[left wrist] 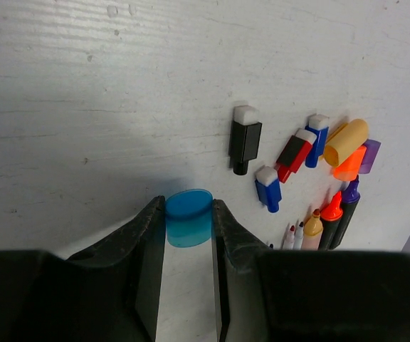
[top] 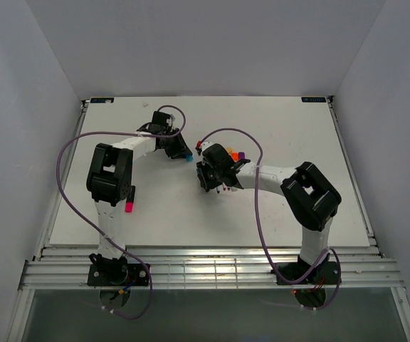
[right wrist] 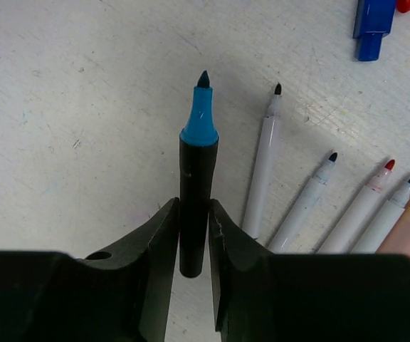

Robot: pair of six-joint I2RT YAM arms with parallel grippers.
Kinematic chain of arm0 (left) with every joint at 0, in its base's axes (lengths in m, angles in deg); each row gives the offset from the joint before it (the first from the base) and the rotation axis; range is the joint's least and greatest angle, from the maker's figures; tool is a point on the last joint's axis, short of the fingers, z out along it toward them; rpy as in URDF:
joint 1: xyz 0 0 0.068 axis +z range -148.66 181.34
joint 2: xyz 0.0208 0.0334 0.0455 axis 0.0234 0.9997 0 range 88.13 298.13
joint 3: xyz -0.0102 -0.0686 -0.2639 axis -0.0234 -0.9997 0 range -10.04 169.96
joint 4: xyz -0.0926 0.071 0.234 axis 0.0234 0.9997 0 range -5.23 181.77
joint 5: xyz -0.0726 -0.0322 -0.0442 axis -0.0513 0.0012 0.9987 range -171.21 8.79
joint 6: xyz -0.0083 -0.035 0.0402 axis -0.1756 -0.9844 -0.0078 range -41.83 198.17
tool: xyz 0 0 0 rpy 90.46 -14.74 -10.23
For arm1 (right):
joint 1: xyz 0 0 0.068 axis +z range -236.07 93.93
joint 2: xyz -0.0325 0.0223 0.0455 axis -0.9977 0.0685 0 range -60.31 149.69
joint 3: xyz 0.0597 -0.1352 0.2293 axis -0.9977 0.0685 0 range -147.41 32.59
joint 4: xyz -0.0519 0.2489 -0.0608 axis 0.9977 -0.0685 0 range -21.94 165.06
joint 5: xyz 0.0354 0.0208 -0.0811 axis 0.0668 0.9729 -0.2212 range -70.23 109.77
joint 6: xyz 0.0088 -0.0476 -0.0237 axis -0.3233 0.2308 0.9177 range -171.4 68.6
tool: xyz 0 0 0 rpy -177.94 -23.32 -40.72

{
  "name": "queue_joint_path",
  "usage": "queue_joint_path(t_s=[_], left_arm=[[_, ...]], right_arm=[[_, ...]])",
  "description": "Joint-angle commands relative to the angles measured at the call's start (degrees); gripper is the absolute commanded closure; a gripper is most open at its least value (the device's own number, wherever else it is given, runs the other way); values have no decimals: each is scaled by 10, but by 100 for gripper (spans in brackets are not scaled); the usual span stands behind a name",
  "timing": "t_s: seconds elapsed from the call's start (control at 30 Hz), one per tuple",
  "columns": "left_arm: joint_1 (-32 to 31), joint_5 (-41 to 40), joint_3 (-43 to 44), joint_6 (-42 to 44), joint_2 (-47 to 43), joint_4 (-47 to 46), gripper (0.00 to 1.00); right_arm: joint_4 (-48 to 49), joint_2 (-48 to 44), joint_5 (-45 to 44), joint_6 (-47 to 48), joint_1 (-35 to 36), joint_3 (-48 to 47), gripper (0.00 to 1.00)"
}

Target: Open the pen caps

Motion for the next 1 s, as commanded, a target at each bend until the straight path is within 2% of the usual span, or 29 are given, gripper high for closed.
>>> queue_joint_path(t_s=[0.0, 0.17, 0.43, 0.6, 0.8, 0.97], left_arm=[[-1, -14, 27, -2, -1, 5, 67], [-1, -16, 35, -4, 5, 11, 57], [-1, -30, 54, 1, 1, 27, 43], [0, -38, 57, 1, -19, 37, 40], [12, -70, 11, -11, -79, 46, 36], [70, -72, -57, -41, -150, 48, 33]], right_arm=[[4, 10, -4, 15, -10, -3, 71], [7, 18, 8, 25, -14, -5, 63], [9, 8, 9, 35, -14, -10, 60], [26, -35, 13, 42, -14, 5, 52], [24, -86, 18, 51, -14, 20, 48], [6, -125, 16, 54, -10, 38, 47]])
